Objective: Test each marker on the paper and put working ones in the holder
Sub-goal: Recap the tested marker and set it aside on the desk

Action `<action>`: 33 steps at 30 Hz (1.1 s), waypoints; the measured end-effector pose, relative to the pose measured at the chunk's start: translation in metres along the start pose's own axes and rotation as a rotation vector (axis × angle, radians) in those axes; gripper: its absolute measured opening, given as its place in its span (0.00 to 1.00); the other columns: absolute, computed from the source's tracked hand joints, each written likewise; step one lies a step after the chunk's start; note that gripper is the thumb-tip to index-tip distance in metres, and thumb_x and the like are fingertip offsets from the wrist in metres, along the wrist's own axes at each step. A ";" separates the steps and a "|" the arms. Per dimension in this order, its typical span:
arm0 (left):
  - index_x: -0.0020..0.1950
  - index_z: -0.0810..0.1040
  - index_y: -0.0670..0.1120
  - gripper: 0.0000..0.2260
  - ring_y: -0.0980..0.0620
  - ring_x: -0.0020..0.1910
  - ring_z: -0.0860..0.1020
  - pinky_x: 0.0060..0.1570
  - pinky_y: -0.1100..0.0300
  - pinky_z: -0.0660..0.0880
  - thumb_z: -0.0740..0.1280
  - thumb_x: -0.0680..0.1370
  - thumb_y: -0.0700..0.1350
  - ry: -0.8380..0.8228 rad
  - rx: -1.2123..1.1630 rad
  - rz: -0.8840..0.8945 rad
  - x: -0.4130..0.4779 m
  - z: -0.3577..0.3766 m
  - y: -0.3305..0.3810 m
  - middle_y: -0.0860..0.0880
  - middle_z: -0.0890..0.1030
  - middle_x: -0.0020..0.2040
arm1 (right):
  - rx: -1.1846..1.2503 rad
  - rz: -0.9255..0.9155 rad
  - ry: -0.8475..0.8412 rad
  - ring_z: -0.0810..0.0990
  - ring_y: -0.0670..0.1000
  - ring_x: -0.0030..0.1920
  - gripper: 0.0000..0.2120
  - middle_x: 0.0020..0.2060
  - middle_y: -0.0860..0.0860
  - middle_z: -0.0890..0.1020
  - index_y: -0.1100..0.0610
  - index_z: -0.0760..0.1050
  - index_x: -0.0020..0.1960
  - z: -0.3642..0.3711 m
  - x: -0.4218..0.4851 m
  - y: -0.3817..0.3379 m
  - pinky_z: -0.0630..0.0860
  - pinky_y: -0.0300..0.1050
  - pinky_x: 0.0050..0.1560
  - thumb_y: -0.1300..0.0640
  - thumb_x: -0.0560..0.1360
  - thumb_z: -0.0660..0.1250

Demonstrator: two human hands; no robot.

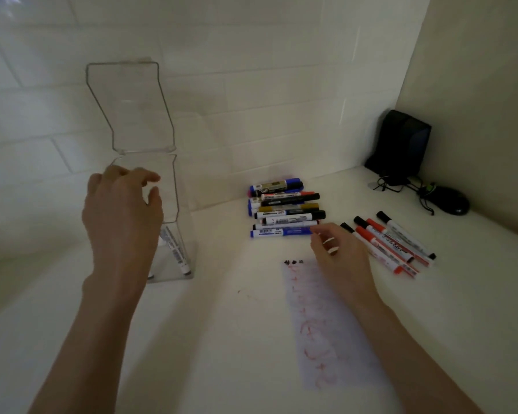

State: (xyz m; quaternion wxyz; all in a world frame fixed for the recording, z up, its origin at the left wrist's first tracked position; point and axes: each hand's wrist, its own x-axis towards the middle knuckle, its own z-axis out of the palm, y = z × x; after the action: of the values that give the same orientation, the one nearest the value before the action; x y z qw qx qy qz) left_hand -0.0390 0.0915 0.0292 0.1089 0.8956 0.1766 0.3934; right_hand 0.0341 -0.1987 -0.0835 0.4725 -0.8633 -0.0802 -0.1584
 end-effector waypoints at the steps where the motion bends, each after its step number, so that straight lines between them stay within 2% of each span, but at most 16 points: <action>1: 0.58 0.82 0.46 0.11 0.41 0.55 0.74 0.49 0.48 0.72 0.65 0.79 0.39 0.082 -0.051 0.034 -0.004 0.001 0.006 0.43 0.79 0.54 | -0.073 -0.012 0.017 0.81 0.45 0.50 0.12 0.53 0.47 0.83 0.50 0.79 0.63 -0.002 0.000 0.002 0.81 0.45 0.54 0.57 0.81 0.67; 3: 0.57 0.82 0.47 0.11 0.44 0.52 0.75 0.48 0.52 0.72 0.64 0.79 0.38 0.199 -0.198 0.140 -0.018 0.004 0.025 0.45 0.77 0.52 | -0.187 -0.035 -0.018 0.77 0.48 0.62 0.17 0.63 0.49 0.80 0.51 0.75 0.70 -0.004 0.002 0.003 0.72 0.42 0.65 0.57 0.81 0.67; 4: 0.56 0.82 0.47 0.11 0.47 0.50 0.75 0.48 0.54 0.72 0.64 0.79 0.37 0.198 -0.283 0.203 -0.027 0.009 0.036 0.47 0.77 0.52 | -0.241 -0.049 -0.063 0.73 0.49 0.69 0.20 0.68 0.50 0.77 0.52 0.73 0.73 -0.004 0.003 0.004 0.66 0.41 0.69 0.57 0.82 0.66; 7: 0.56 0.82 0.48 0.10 0.50 0.45 0.77 0.46 0.56 0.75 0.65 0.79 0.37 0.015 -0.436 0.361 -0.051 0.040 0.061 0.50 0.78 0.51 | -0.402 -0.108 -0.216 0.61 0.50 0.79 0.25 0.78 0.50 0.68 0.51 0.64 0.80 0.001 0.004 0.007 0.50 0.44 0.77 0.53 0.84 0.62; 9: 0.58 0.81 0.49 0.11 0.49 0.47 0.78 0.47 0.54 0.76 0.65 0.79 0.39 -0.152 -0.374 0.392 -0.062 0.072 0.065 0.51 0.80 0.51 | -0.443 -0.129 -0.245 0.59 0.50 0.80 0.25 0.78 0.49 0.67 0.50 0.63 0.80 0.004 0.006 0.010 0.46 0.42 0.75 0.52 0.84 0.62; 11: 0.60 0.81 0.50 0.13 0.48 0.50 0.78 0.48 0.56 0.74 0.66 0.78 0.40 -0.267 -0.279 0.393 -0.071 0.102 0.061 0.51 0.81 0.54 | -0.458 -0.161 -0.195 0.65 0.51 0.74 0.22 0.72 0.49 0.72 0.49 0.69 0.76 0.004 0.008 0.013 0.53 0.43 0.73 0.52 0.82 0.64; 14: 0.62 0.81 0.50 0.14 0.50 0.52 0.76 0.49 0.58 0.71 0.67 0.78 0.39 -0.324 -0.276 0.367 -0.077 0.123 0.057 0.51 0.82 0.55 | -0.517 -0.245 -0.107 0.71 0.53 0.64 0.18 0.61 0.50 0.76 0.50 0.78 0.68 0.007 0.011 0.019 0.63 0.47 0.64 0.51 0.79 0.70; 17: 0.60 0.81 0.50 0.13 0.52 0.51 0.76 0.48 0.59 0.73 0.66 0.78 0.39 -0.294 -0.344 0.322 -0.079 0.125 0.055 0.53 0.81 0.53 | -0.583 -0.317 -0.067 0.72 0.55 0.56 0.14 0.52 0.51 0.78 0.52 0.85 0.59 0.011 0.013 0.022 0.62 0.48 0.56 0.48 0.77 0.73; 20: 0.58 0.81 0.52 0.11 0.56 0.47 0.76 0.46 0.61 0.74 0.66 0.78 0.41 -0.277 -0.432 0.272 -0.080 0.117 0.056 0.56 0.79 0.50 | -0.573 -0.343 -0.014 0.73 0.55 0.50 0.10 0.46 0.51 0.77 0.54 0.86 0.54 0.014 0.014 0.016 0.60 0.46 0.51 0.52 0.75 0.76; 23: 0.54 0.81 0.53 0.06 0.57 0.42 0.78 0.41 0.69 0.69 0.68 0.78 0.45 -0.291 -0.603 0.222 -0.080 0.106 0.061 0.59 0.79 0.47 | -0.308 -0.189 0.001 0.74 0.46 0.42 0.07 0.42 0.46 0.78 0.53 0.83 0.55 0.008 0.010 -0.002 0.64 0.36 0.46 0.53 0.78 0.72; 24: 0.54 0.80 0.54 0.05 0.58 0.44 0.79 0.40 0.72 0.68 0.68 0.79 0.49 -0.348 -0.662 0.220 -0.080 0.103 0.063 0.60 0.80 0.48 | -0.120 -0.068 -0.032 0.76 0.43 0.38 0.05 0.39 0.45 0.80 0.52 0.81 0.54 0.004 0.008 -0.010 0.68 0.32 0.42 0.52 0.80 0.71; 26: 0.60 0.78 0.56 0.11 0.61 0.49 0.79 0.43 0.74 0.68 0.66 0.80 0.55 -0.549 -0.696 0.263 -0.083 0.102 0.066 0.62 0.80 0.53 | 0.263 0.166 -0.115 0.81 0.41 0.35 0.04 0.36 0.48 0.84 0.53 0.80 0.53 -0.002 0.005 -0.022 0.74 0.31 0.37 0.53 0.81 0.69; 27: 0.63 0.77 0.56 0.13 0.62 0.51 0.78 0.45 0.74 0.68 0.65 0.80 0.56 -0.649 -0.668 0.302 -0.085 0.103 0.067 0.62 0.80 0.55 | 0.357 0.225 -0.136 0.81 0.41 0.33 0.04 0.35 0.50 0.86 0.55 0.81 0.53 -0.005 0.004 -0.026 0.75 0.32 0.36 0.55 0.81 0.69; 29: 0.64 0.76 0.55 0.13 0.61 0.50 0.78 0.47 0.71 0.70 0.62 0.81 0.56 -0.747 -0.603 0.373 -0.089 0.107 0.070 0.60 0.80 0.54 | 0.405 0.246 -0.177 0.81 0.43 0.31 0.03 0.34 0.51 0.86 0.57 0.81 0.51 -0.009 0.000 -0.030 0.75 0.31 0.34 0.58 0.80 0.69; 30: 0.62 0.76 0.54 0.11 0.59 0.47 0.78 0.47 0.66 0.73 0.60 0.82 0.55 -0.743 -0.588 0.395 -0.091 0.107 0.072 0.58 0.80 0.52 | 0.409 0.241 -0.191 0.80 0.43 0.30 0.04 0.32 0.50 0.85 0.57 0.81 0.49 -0.010 -0.003 -0.032 0.75 0.32 0.33 0.57 0.80 0.69; 33: 0.54 0.74 0.50 0.15 0.55 0.41 0.76 0.45 0.57 0.73 0.52 0.84 0.56 -0.699 -0.524 0.463 -0.096 0.108 0.073 0.54 0.78 0.46 | 0.440 0.229 -0.191 0.75 0.46 0.28 0.13 0.29 0.51 0.80 0.59 0.79 0.43 -0.009 -0.008 -0.034 0.72 0.34 0.31 0.51 0.81 0.69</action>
State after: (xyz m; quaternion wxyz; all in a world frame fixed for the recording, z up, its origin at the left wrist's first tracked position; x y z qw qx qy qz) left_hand -0.0022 -0.0194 -0.0824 0.2930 0.9322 -0.1790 0.1147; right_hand 0.0152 -0.1881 -0.0545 0.6541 -0.7541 -0.0587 -0.0006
